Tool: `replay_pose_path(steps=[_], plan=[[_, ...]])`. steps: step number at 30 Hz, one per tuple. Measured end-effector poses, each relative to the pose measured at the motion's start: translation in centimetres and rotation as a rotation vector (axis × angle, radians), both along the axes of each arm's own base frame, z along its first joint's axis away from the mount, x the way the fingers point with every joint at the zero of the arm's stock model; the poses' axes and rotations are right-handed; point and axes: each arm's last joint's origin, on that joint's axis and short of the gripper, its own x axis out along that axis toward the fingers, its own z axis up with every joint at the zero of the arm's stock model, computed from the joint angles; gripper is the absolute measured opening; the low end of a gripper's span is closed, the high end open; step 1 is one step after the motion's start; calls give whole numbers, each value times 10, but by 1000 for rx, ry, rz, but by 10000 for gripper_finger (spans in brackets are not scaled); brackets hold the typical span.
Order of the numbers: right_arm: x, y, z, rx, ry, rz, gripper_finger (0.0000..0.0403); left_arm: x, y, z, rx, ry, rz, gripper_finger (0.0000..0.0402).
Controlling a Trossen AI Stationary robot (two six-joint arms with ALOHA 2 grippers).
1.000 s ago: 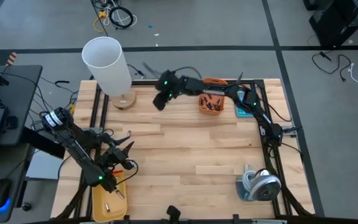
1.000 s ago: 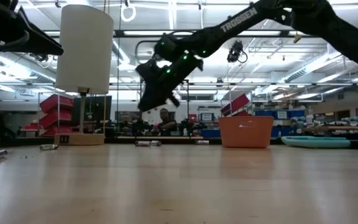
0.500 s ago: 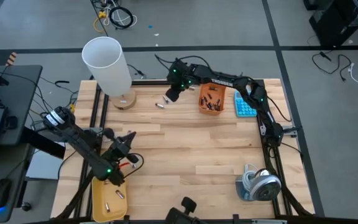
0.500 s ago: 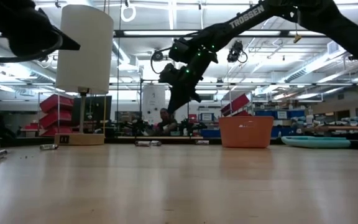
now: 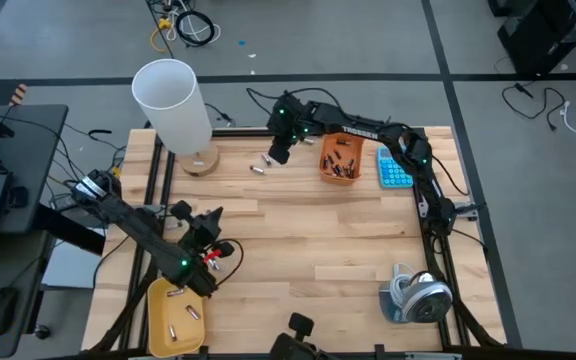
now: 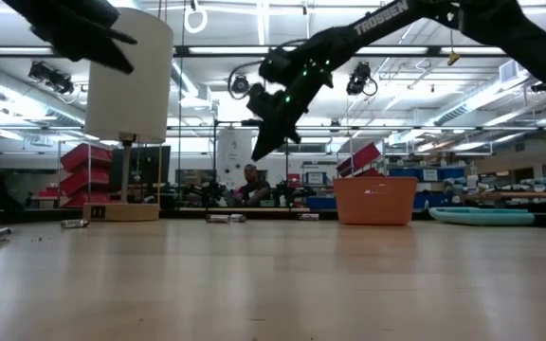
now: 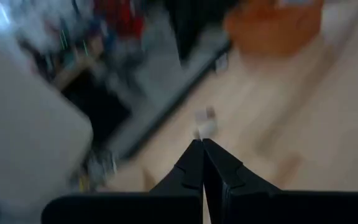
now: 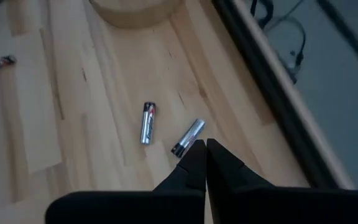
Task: Sort batteries
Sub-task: Put the silver battery into the yellow bin
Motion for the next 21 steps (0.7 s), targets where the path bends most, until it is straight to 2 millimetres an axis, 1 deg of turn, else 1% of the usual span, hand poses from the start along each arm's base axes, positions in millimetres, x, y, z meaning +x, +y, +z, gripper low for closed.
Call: replay_pose_path(steps=[3,5,8,11,15,17,19,21], plan=[[-8,1,22,-47,-35,22,0,4,-1,0,-160,31,89,1],[-13,3,37,-78,-60,36,0,7,-2,-2,-230,39,115,1],[-21,7,60,-125,-96,59,0,14,-3,-5,-276,27,103,0],[-31,14,83,-174,-132,84,0,27,0,-7,-306,43,65,0],[-47,23,108,-210,-145,107,0,52,11,-10,-395,111,9,0],[-55,27,118,-218,-147,111,0,63,18,-11,-410,148,-41,0],[-61,31,126,-223,-149,115,0,67,26,-12,-394,193,-58,0],[-66,34,129,-221,-147,119,0,67,37,-12,-404,230,-17,0]])
